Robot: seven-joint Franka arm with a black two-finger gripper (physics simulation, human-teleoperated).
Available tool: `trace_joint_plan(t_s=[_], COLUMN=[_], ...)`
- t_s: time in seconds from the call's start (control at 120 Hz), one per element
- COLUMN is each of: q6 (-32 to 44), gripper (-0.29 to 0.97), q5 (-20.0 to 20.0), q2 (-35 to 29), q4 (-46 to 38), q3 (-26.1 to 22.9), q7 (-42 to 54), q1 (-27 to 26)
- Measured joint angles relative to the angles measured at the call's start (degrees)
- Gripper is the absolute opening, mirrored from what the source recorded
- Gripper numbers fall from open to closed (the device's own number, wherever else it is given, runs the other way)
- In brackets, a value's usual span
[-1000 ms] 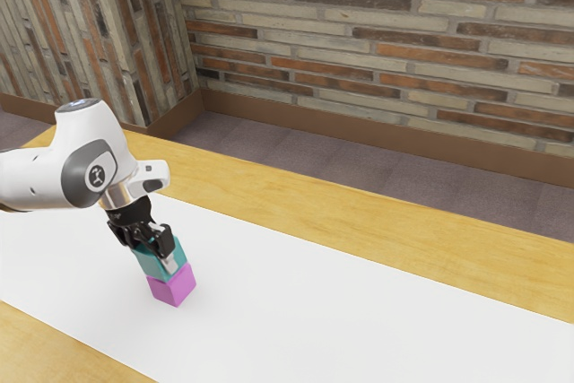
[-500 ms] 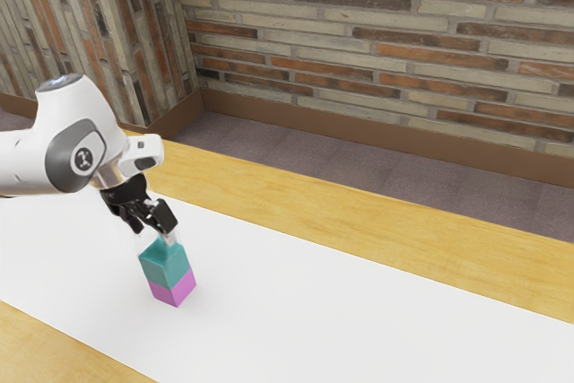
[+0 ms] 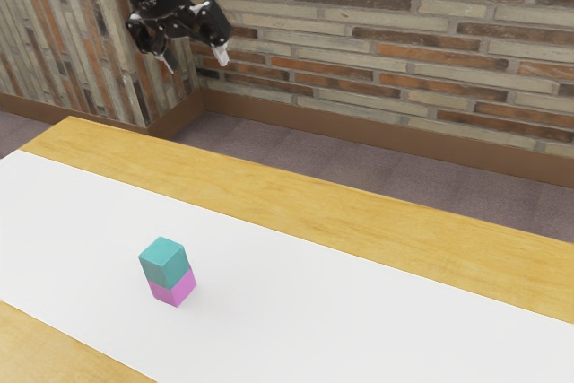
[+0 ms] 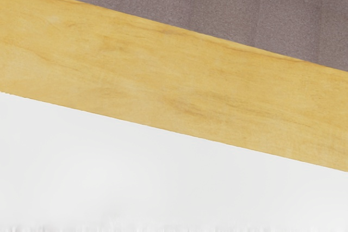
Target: Pick up the blue block with one arm, and put the blue block on the pink block with one arm
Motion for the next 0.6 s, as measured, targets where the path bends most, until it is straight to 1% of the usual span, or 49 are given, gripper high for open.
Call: trace_joint_plan(t_s=[0.092,0.233,0.408,0.6], q6=[-5.34,-10.08,-12.8,-13.97], gripper=[0.68,0.68,0.68,0.68], q5=[0.79,1.15,1.37,1.45], q2=[-0.42,-0.77,-1.23,-2.64], q4=[-1.26,-3.69,-5.65,-7.63], q3=[2.22,2.92,2.99,2.95], q7=[-8.48,-19.2,-29.43,-37.66], q1=[-0.65,-0.79,-1.1,-1.39])
